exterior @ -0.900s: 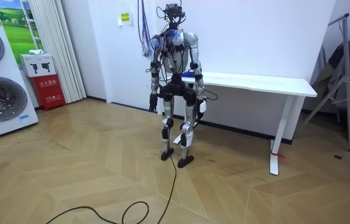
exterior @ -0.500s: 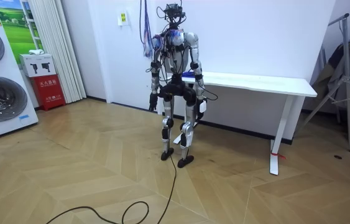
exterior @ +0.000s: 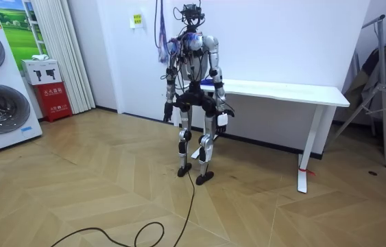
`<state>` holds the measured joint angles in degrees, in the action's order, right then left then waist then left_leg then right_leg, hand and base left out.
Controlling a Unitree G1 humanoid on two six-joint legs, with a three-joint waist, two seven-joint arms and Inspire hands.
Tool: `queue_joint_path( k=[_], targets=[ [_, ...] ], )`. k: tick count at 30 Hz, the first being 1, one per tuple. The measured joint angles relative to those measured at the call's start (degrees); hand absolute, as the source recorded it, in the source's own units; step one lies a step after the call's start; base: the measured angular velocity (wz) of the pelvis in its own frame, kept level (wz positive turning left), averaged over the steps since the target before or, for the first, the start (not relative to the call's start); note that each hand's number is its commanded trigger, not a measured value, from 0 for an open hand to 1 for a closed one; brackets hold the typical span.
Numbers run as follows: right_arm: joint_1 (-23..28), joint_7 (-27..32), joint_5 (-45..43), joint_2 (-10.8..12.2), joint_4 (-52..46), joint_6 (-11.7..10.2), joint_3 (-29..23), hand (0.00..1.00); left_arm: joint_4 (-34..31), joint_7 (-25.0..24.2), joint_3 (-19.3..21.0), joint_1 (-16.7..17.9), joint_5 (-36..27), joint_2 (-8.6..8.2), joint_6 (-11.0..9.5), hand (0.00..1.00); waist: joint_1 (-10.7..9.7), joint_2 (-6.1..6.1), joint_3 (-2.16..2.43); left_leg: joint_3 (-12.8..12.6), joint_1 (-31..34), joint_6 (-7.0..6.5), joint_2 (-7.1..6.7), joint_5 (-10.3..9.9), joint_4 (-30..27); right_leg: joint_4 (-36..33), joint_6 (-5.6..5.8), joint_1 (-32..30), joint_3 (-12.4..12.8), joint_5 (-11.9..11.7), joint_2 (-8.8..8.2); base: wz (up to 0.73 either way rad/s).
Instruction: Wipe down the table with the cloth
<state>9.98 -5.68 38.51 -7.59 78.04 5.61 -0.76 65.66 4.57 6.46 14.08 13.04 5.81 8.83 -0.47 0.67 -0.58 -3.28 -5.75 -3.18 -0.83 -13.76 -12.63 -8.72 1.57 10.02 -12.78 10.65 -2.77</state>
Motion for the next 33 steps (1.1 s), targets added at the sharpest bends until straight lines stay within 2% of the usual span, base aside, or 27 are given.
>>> queue_joint_path(
  k=[4, 8, 10, 12, 15, 18, 22, 25, 27, 29, 30, 31, 32, 33],
  targets=[
    [2.0, 1.6, 2.0, -1.3, 0.1, 1.3, -8.0, 0.00, -0.6, 1.3, 5.4, 0.7, 0.4, 0.22, 0.0, 0.00, -1.8, 0.31, 0.05, -0.2, -1.2, 0.01, 0.03, 0.0, 0.6, 0.0, 0.00, 0.4, 0.6, 0.0, 0.10, -0.07],
    [3.4, 4.6, 7.1, -3.0, 1.0, 2.2, -16.6, 0.00, -1.5, 1.6, 9.2, 1.1, 0.1, 1.53, -0.1, 0.00, -3.5, 1.50, 0.02, -0.9, -1.9, 0.04, 0.02, 0.0, 1.0, 0.1, -0.14, 0.8, 1.8, 0.2, 0.20, -0.12],
    [3.5, 6.0, 7.9, -4.0, 1.7, 2.9, -19.2, 0.00, -1.5, 1.6, 9.3, 1.0, 0.1, 2.41, -0.1, 0.00, -4.1, 2.11, 0.12, -1.1, -1.8, 0.04, 0.06, 0.0, 1.0, 0.1, -0.17, 0.7, 2.2, 0.2, 0.25, -0.09],
    [3.5, 8.3, 10.1, -5.2, 1.7, 3.9, -23.1, 0.00, -1.9, 1.6, 9.5, 0.8, 0.0, 3.36, -0.1, 0.00, -4.3, 3.03, 0.50, -1.2, -1.9, 0.03, 0.06, 0.0, 1.0, -0.1, -0.19, 0.2, 2.7, 0.2, 0.31, -0.12],
    [1.9, 12.0, 10.4, -7.4, -0.5, 4.5, -27.7, 0.00, -2.2, 2.0, 10.5, 0.5, 0.0, 4.48, -0.2, 0.00, -4.4, 4.10, 0.38, -1.2, -1.7, -0.04, 0.01, 0.0, 0.9, -0.3, -0.18, -0.2, 2.8, 0.2, 0.31, -0.08],
    [-0.2, 15.7, 9.2, -9.9, -4.7, 4.2, -29.4, 0.00, -2.9, 2.8, 11.4, 0.5, 0.1, 4.75, -0.8, 0.00, -4.2, 4.68, 0.47, -1.6, -1.3, -0.10, 0.01, -0.1, 1.0, -0.2, -0.18, -0.9, 3.4, 0.2, 0.34, -0.07],
    [-2.6, 21.6, 3.6, -11.0, -13.9, 3.2, -29.5, 0.00, -2.9, 3.6, 11.2, 0.1, 0.1, 4.79, -0.9, 0.00, -4.2, 4.91, 0.50, -1.9, -1.0, -0.10, 0.09, -0.1, 1.0, -0.3, -0.15, -1.3, 3.3, 0.1, 0.42, -0.02],
    [-3.2, 26.2, -7.4, -10.8, -29.1, 2.9, -28.8, 0.00, -3.8, 3.9, 9.8, 0.5, 0.2, 4.73, -1.6, 0.00, -4.0, 4.39, 0.66, -2.1, 0.0, -0.11, 0.08, -0.1, 1.0, -1.2, -0.16, -2.4, 3.4, 0.1, 0.44, -0.05],
    [-4.0, 30.6, -20.8, -10.8, -41.4, 1.5, -24.5, 0.00, -3.8, 4.1, 8.0, 0.8, 0.7, 5.15, -1.9, 0.00, -3.4, 3.82, 0.75, -2.8, 0.1, -0.07, 0.04, -0.1, 0.8, -1.2, -0.20, -2.8, 3.8, 0.0, 0.53, -0.13],
    [-4.1, 32.4, -27.5, -10.6, -50.9, 1.2, -20.7, 0.00, -4.0, 4.2, 5.8, 0.4, 0.4, 5.17, -1.9, 0.00, -3.1, 3.58, 0.61, -2.8, 0.2, -0.02, 0.08, 0.0, 0.8, -1.2, -0.20, -3.1, 3.9, 0.0, 0.60, -0.02],
    [-4.2, 32.6, -31.1, -10.5, -55.7, 0.3, -18.7, 0.00, -4.0, 4.3, 4.2, 0.0, 0.3, 5.14, -2.2, 0.00, -2.8, 3.21, 0.62, -2.8, 0.2, -0.01, 0.11, 0.0, 0.9, -1.1, -0.20, -3.0, 3.9, 0.0, 0.61, 0.00],
    [-4.2, 32.7, -33.0, -10.5, -58.0, 0.0, -17.9, 0.00, -4.1, 4.3, 3.3, -0.1, 0.1, 5.14, -2.4, 0.00, -2.6, 3.39, 0.51, -2.8, 0.2, -0.01, 0.11, 0.0, 0.9, -1.1, -0.20, -3.0, 3.9, 0.0, 0.62, 0.00],
    [-4.2, 33.1, -36.0, -10.5, -63.0, 0.0, -16.4, 0.00, -4.6, 4.2, 2.1, 0.0, 0.0, 5.11, -2.9, 0.00, -2.0, 3.11, 0.58, -2.8, 0.2, 0.00, 0.11, 0.0, 1.0, -1.1, -0.19, -3.0, 3.8, 0.0, 0.62, 0.00],
    [-4.3, 33.4, -38.0, -10.5, -68.2, -0.5, -15.0, 0.00, -4.8, 4.3, 1.5, 0.0, 0.0, 5.04, -3.4, 0.00, -1.3, 3.16, 0.40, -2.8, 0.3, 0.00, 0.13, 0.0, 1.1, -1.1, -0.19, -3.1, 3.7, 0.0, 0.62, 0.04]
  ],
)
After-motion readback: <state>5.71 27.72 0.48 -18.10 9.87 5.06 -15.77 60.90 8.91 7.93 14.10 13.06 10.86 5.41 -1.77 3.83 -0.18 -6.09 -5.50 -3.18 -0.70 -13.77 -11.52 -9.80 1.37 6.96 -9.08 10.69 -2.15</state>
